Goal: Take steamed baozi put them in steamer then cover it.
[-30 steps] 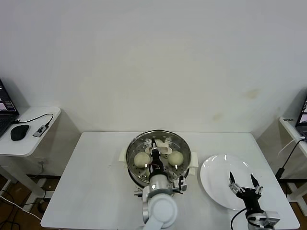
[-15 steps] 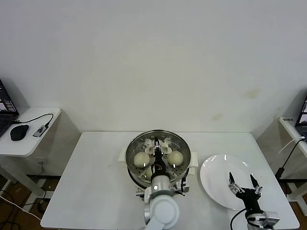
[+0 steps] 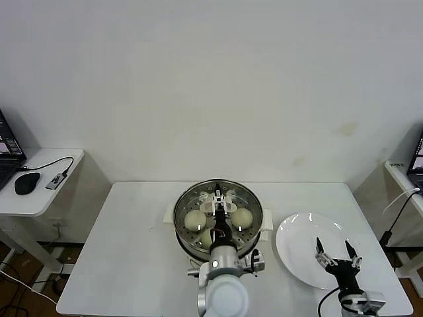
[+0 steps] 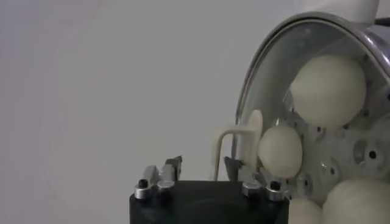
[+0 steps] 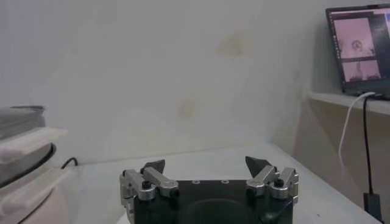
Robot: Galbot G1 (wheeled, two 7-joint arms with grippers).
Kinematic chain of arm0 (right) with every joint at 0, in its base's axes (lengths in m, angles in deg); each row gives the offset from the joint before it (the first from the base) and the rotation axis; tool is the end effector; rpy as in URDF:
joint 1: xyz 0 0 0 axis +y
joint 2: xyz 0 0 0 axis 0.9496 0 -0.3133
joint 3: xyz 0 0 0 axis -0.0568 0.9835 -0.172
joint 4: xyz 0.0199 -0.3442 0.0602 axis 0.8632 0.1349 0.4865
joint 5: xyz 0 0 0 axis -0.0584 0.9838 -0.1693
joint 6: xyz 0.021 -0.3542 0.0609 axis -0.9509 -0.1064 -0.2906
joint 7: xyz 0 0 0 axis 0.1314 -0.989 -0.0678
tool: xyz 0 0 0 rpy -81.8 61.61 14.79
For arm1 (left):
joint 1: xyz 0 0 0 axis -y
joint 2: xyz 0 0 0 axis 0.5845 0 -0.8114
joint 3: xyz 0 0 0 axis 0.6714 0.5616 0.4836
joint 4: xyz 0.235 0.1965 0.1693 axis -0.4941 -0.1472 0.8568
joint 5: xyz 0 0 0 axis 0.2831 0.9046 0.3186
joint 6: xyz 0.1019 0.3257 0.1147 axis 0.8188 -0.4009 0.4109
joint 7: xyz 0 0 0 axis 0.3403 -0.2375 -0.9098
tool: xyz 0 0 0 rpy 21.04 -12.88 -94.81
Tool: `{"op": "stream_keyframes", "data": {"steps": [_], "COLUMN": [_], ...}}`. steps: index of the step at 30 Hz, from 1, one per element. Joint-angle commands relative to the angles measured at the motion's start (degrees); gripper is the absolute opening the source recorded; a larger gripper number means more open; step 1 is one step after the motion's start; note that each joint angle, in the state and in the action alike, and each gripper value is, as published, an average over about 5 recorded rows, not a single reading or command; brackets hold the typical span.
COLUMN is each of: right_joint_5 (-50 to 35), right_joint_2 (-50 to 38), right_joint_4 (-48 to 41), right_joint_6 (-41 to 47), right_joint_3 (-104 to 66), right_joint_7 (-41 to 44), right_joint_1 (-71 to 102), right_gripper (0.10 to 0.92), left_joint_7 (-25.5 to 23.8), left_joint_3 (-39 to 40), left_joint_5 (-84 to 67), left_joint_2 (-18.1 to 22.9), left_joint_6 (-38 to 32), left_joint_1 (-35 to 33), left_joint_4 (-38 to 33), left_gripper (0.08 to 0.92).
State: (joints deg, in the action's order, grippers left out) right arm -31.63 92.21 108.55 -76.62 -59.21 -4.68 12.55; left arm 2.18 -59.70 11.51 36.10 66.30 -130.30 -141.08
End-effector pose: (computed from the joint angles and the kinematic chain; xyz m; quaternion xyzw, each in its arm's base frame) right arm 0.1682 -0.1342 -0.3534 -0.0646 -0.9950 -0.0409 0.0640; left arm 0.2395 -0.2282 -0.2418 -0.0130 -0.7479 -0.6619 0.0479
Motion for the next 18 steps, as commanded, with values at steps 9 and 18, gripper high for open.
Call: {"op": "stream_keyframes", "data": {"steps": [9,18], "right_joint_5": [-0.26,-0.75], "right_joint_2": [-0.74,-1.43], "right_joint_4": [0.74,0.86], "right_joint_6": [0.17,-0.26], "right_joint_3": [0.0,0.78], "right_joint_7": [-0.17,-0.4], "right_joint_1": [0.24,0.19], "right_gripper": [0.823,0.823], "left_joint_7": [0.1,10.92], "left_joint_3": [0.21,-11.42], "left_joint_5": [-3.72,-25.54], "left_joint_2": [-1.2,-5.96], "left_joint_6": [1.16,-6.0], "left_joint_1": [-6.51,-7.08], "left_joint_4": [-9.98,-16.36], "left_gripper": [0.822,0.823]}}
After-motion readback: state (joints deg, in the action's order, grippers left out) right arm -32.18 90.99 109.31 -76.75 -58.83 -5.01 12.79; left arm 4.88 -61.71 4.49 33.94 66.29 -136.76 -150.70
